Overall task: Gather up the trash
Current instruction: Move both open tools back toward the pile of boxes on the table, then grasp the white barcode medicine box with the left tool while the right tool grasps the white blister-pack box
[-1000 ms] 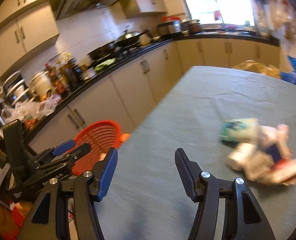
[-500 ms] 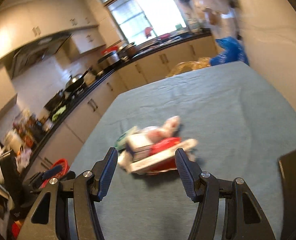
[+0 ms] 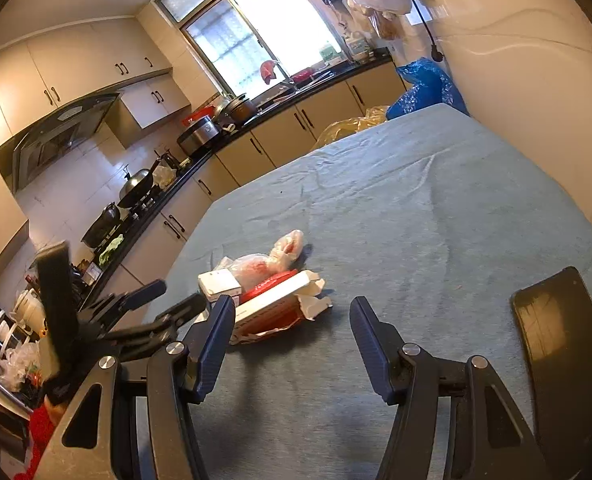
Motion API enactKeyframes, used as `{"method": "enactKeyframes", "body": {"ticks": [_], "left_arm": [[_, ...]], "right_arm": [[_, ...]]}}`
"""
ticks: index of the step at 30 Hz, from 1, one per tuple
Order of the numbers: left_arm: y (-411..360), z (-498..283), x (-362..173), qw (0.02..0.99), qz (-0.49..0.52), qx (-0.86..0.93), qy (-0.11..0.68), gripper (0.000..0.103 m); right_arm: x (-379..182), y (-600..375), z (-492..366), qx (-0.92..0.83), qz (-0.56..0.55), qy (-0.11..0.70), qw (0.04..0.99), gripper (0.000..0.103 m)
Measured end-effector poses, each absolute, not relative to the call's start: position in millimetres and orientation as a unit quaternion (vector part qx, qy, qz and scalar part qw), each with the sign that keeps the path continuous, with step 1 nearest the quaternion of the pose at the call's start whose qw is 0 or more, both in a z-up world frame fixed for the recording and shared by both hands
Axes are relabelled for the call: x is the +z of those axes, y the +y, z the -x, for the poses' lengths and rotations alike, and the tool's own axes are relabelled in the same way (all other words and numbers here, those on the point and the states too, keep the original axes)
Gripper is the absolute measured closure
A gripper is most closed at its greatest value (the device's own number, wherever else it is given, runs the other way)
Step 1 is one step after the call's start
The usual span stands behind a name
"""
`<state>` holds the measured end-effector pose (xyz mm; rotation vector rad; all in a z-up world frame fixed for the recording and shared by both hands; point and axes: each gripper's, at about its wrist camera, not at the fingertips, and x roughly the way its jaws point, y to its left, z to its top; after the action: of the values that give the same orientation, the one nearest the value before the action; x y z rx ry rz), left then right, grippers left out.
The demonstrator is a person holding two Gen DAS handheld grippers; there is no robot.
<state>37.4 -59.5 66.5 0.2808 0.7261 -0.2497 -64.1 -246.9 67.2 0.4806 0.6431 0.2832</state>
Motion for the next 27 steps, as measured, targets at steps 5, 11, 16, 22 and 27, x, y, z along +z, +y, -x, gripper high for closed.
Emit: {"method": "enactKeyframes", "body": {"ticks": [5, 11, 16, 22, 27], "left_arm": [[-72, -56, 54, 0.907, -0.139, -0.14, 0.372, 0.029], [-72, -62, 34, 0.898, -0.14, -0.136, 0.395, 0.042], [-58, -53, 27, 0.897, -0.11, -0.138, 0.405, 0.07], [-33, -25, 26, 0.903, -0.078, -0.139, 0.398, 0.07], [-4, 1, 29, 0.911, -0.048, -0.133, 0.388, 0.07]], "right_arm": [[62, -252, 64, 0.134, -0.237, 0.318, 0.908, 0.039], [58, -254, 59, 0.13, -0.241, 0.325, 0.905, 0.039], [55, -253, 53, 0.129, -0.246, 0.333, 0.901, 0.039], [49, -244, 38, 0.138, -0.262, 0.356, 0.887, 0.039], [40, -237, 21, 0.141, -0.285, 0.38, 0.869, 0.039]]}}
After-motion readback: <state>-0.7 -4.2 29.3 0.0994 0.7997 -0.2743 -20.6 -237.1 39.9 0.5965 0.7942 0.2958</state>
